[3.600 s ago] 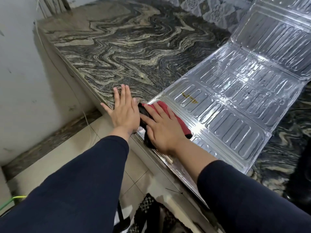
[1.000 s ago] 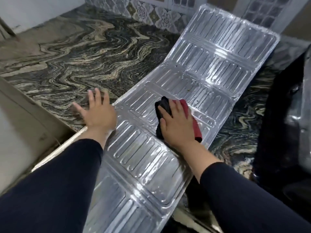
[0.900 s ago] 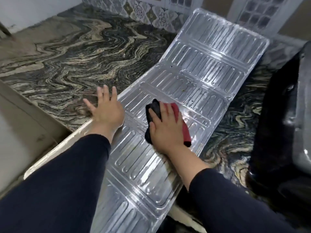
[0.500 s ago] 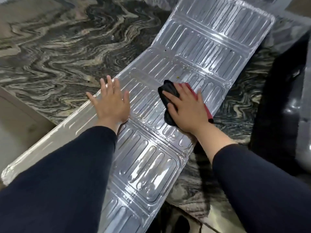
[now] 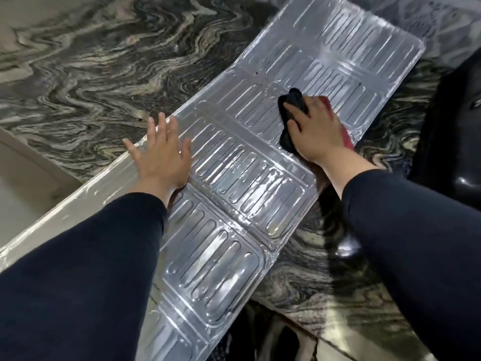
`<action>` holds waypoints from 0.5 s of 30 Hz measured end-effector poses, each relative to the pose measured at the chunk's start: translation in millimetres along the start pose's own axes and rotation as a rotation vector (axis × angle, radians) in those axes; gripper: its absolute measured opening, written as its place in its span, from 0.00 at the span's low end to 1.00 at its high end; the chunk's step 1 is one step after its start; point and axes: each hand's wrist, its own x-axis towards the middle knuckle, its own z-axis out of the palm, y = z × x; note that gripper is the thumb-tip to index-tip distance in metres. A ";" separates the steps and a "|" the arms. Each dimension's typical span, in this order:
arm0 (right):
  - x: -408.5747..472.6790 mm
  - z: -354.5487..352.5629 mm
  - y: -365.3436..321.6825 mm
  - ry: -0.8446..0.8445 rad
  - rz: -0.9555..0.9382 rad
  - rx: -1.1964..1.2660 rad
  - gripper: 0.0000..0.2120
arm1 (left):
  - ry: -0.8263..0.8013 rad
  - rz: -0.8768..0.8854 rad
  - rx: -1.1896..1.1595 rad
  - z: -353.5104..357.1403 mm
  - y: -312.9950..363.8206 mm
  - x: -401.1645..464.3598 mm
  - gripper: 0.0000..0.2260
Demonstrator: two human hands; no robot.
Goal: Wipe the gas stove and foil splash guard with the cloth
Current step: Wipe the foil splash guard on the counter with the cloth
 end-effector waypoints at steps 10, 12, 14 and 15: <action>-69.9 15.8 -71.2 0.002 -0.106 0.079 0.25 | 0.003 -0.018 -0.001 -16.8 8.5 -7.8 0.26; -80.3 20.1 -79.4 0.002 -0.127 0.070 0.25 | -0.004 -0.015 -0.037 -19.8 20.8 3.0 0.26; -83.8 21.7 -81.0 0.006 -0.146 0.044 0.24 | -0.026 -0.035 -0.051 -20.4 24.3 17.6 0.26; -84.0 20.7 -80.3 0.009 -0.152 0.031 0.24 | -0.031 -0.037 -0.052 -19.1 23.0 24.6 0.26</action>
